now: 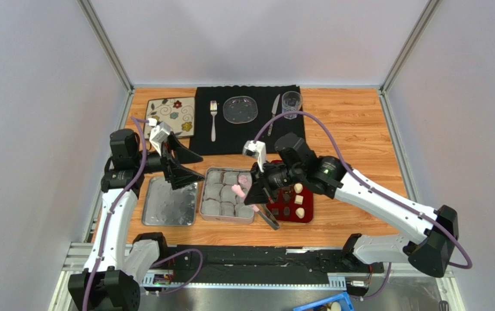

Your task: Pack the chocolate

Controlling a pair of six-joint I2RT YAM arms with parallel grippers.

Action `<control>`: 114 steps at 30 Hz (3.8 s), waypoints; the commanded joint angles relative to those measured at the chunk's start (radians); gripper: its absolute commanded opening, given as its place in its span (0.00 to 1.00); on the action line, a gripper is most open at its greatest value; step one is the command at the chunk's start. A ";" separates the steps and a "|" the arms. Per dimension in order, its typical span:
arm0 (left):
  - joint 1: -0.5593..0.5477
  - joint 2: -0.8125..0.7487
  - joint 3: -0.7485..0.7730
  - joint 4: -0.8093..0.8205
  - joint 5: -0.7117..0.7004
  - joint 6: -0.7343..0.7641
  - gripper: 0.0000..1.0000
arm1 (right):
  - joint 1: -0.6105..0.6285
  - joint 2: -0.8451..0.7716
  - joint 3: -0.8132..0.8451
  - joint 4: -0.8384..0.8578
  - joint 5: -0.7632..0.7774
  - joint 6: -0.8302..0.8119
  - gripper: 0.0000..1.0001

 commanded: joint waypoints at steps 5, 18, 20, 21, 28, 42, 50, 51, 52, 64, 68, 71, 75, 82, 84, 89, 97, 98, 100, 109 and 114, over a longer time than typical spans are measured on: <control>-0.089 -0.048 -0.038 0.089 0.319 -0.055 0.96 | 0.047 0.108 0.099 0.067 -0.055 -0.037 0.00; -0.145 -0.069 -0.068 0.067 0.316 -0.107 0.48 | 0.045 0.327 0.294 0.004 -0.077 -0.127 0.00; -0.147 -0.078 -0.068 0.069 0.316 -0.109 0.47 | 0.045 0.346 0.317 -0.001 -0.087 -0.132 0.00; -0.147 -0.078 -0.068 0.070 0.316 -0.110 0.47 | 0.045 0.355 0.323 -0.005 -0.092 -0.135 0.00; -0.147 -0.077 -0.099 0.119 0.301 -0.133 0.50 | 0.045 0.351 0.346 -0.031 -0.124 -0.146 0.00; -0.147 -0.078 -0.099 0.076 0.258 -0.090 0.77 | 0.045 0.363 0.368 -0.061 -0.141 -0.164 0.00; -0.148 -0.071 -0.116 0.081 0.287 -0.090 0.54 | 0.047 0.386 0.392 -0.038 -0.172 -0.150 0.00; -0.148 -0.069 -0.111 0.084 0.287 -0.090 0.52 | 0.044 0.387 0.392 -0.039 -0.172 -0.150 0.00; -0.148 -0.068 -0.111 0.086 0.287 -0.092 0.48 | 0.045 0.390 0.392 -0.038 -0.172 -0.152 0.00; -0.150 -0.057 -0.108 0.072 0.316 -0.090 0.17 | 0.045 0.415 0.398 -0.009 -0.198 -0.152 0.00; -0.152 -0.061 -0.122 0.066 0.316 -0.090 0.05 | 0.045 0.417 0.411 -0.012 -0.180 -0.156 0.10; -0.152 -0.057 -0.111 0.067 0.316 -0.093 0.00 | 0.033 0.395 0.402 -0.016 -0.153 -0.160 0.28; -0.152 -0.029 -0.073 0.084 0.272 -0.122 0.00 | -0.002 0.314 0.354 0.010 -0.097 -0.144 0.49; -0.152 0.014 0.005 0.383 0.054 -0.368 0.00 | -0.137 0.018 0.109 0.232 0.096 -0.032 0.63; -0.147 0.009 -0.053 0.699 -0.003 -0.611 0.00 | -0.162 -0.103 -0.056 0.382 0.138 0.038 0.71; -0.132 0.037 -0.156 1.407 -0.311 -1.200 0.00 | -0.182 -0.331 -0.409 0.848 0.268 0.168 0.82; -0.125 -0.008 -0.168 1.331 -0.463 -1.342 0.00 | -0.182 -0.344 -0.614 1.152 0.356 0.307 0.88; -0.124 -0.015 -0.168 1.331 -0.466 -1.354 0.00 | -0.183 -0.326 -0.611 1.200 0.347 0.316 0.87; -0.124 -0.037 -0.179 1.321 -0.471 -1.365 0.00 | -0.186 -0.288 -0.597 1.237 0.310 0.342 0.87; -0.122 -0.080 -0.243 1.359 -0.458 -1.399 0.00 | -0.235 -0.131 -0.536 1.511 0.137 0.583 0.87; -0.122 -0.094 -0.263 1.377 -0.460 -1.408 0.00 | -0.235 -0.004 -0.485 1.613 0.101 0.670 0.87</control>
